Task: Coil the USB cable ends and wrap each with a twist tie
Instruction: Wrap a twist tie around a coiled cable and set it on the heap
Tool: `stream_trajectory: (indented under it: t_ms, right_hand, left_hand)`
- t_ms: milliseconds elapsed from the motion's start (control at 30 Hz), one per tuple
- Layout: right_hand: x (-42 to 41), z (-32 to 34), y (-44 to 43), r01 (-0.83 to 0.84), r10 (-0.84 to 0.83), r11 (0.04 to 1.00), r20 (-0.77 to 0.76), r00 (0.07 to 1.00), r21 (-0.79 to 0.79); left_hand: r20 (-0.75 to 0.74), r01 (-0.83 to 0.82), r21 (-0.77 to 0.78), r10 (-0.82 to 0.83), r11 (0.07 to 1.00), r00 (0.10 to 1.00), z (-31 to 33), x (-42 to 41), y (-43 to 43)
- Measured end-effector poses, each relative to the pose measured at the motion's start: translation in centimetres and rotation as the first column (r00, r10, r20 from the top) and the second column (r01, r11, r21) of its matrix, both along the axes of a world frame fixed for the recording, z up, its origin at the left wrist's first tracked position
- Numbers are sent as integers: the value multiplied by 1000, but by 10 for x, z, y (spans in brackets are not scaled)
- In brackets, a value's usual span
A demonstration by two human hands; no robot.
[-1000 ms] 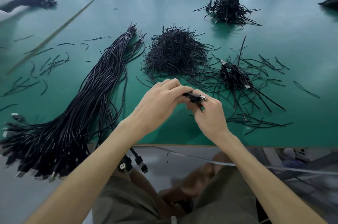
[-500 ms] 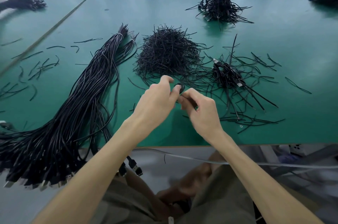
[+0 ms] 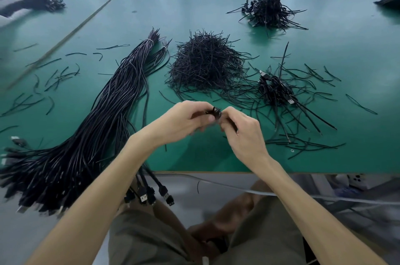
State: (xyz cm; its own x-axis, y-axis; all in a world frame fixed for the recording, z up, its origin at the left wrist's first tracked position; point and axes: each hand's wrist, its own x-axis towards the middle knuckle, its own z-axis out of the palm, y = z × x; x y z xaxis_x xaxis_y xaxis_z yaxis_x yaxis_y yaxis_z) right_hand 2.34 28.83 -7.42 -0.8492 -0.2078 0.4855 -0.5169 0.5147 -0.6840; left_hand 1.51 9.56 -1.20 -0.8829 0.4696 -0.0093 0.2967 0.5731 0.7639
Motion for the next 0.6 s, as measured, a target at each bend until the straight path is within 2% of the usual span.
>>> stream_trajectory:
  t_ms: [167,267,400,600]
  right_hand:
    - [1,1,-2,9,-8,1000,-28,1000,6]
    - [1,2,-3,-6,6,1000,-40,999,2]
    - [2,1,-4,3,3,998,-94,996,64]
    - [4,0,-9,84,-2,968,-329,944,236]
  left_hand:
    - [-204,-151,-116,125,982,971,-5,-1,2]
    - [-257,-199,-192,146,961,955,-6,0,4]
    - [-225,-248,-220,198,943,954,-5,1,9]
    - [-37,-302,-241,302,922,953,-7,-6,9]
